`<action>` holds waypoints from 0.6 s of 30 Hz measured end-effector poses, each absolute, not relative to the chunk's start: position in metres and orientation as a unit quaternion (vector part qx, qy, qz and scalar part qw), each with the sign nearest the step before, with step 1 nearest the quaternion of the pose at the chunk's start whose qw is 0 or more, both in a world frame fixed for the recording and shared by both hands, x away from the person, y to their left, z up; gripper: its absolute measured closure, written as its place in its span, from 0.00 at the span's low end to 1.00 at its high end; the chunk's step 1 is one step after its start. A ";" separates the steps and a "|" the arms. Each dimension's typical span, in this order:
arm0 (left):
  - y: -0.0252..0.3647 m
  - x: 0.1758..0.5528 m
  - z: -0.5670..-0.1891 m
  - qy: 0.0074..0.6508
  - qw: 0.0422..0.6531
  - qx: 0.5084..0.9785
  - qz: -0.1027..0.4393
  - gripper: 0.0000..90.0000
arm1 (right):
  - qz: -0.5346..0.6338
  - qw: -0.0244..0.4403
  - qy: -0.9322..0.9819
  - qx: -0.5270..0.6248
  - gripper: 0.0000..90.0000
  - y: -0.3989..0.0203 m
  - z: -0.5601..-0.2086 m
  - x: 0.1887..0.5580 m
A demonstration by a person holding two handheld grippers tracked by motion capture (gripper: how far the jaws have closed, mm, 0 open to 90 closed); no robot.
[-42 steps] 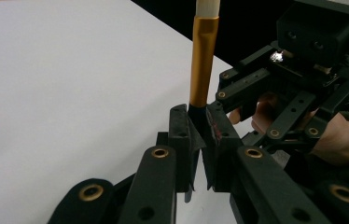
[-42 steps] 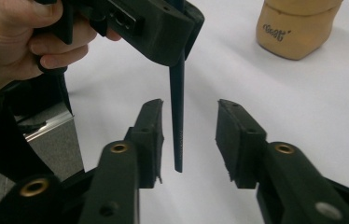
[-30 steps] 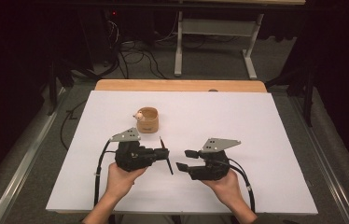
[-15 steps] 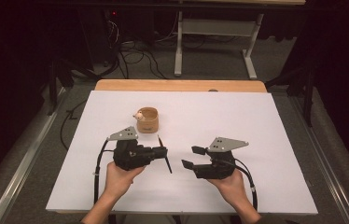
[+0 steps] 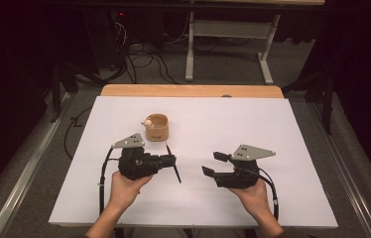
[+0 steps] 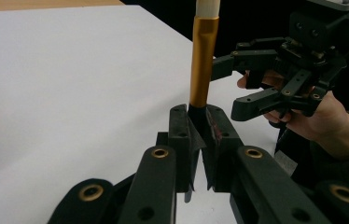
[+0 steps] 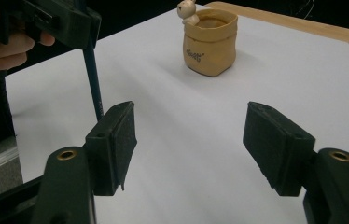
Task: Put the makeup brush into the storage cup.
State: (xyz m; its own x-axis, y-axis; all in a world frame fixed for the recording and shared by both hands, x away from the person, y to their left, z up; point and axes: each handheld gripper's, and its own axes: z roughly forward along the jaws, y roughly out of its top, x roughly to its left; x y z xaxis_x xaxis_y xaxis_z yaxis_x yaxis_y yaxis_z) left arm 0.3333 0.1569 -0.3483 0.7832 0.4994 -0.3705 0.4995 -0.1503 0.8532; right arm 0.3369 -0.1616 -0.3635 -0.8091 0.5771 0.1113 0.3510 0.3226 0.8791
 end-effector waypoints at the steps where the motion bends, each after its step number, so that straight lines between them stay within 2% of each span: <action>1: 0.157 0.333 -0.348 0.329 0.563 0.758 0.000 0.92 | 0.507 0.112 0.804 0.290 0.40 -0.163 -0.363 0.337; 18: 0.162 0.332 -0.345 0.331 0.564 0.757 0.010 0.92 | 0.514 0.127 0.788 0.314 0.39 -0.183 -0.364 0.341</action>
